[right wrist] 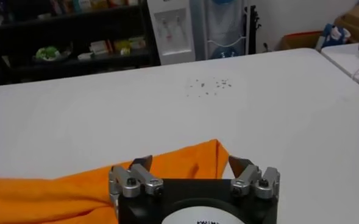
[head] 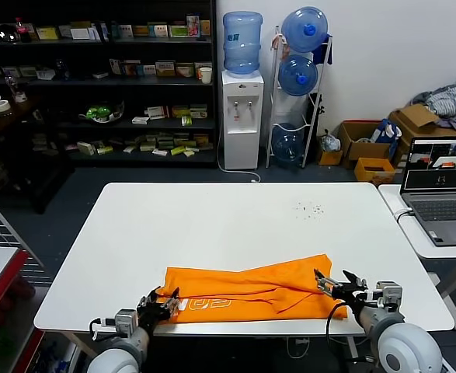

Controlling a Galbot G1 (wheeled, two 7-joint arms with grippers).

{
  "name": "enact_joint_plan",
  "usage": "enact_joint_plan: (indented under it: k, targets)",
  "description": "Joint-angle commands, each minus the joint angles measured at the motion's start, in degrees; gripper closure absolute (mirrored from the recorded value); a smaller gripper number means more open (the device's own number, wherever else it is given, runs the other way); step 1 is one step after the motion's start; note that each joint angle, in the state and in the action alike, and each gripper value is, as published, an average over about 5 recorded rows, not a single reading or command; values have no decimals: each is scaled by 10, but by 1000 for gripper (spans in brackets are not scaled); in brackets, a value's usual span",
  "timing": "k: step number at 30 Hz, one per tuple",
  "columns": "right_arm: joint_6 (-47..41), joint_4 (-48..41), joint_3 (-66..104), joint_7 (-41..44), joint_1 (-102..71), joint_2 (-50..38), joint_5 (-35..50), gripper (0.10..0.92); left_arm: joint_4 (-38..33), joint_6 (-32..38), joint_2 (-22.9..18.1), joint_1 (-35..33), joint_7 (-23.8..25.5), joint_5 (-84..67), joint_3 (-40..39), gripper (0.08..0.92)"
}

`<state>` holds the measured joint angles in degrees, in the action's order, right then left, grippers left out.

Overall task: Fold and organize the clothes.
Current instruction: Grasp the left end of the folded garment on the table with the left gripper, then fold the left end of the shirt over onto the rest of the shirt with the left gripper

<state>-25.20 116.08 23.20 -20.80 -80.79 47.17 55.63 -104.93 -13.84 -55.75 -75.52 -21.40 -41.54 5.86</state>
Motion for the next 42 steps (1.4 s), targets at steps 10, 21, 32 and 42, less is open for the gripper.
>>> enact_joint_plan:
  k: [10,21,32,42]
  targets:
    - [2,0,2,-3,-1,4,-2,203,-19,0,-6,-6,-2,0,1,761]
    - [5,-7,-13,-8,22,11,-3,203,-68,-2,99,-19,-5,-38,90,867]
    - [5,-27,-47,-10,67,29,-4,203,63,29,249,-99,37,-86,253,867]
    - [7,-25,-39,-6,51,35,-15,203,190,72,283,-18,59,7,234,867]
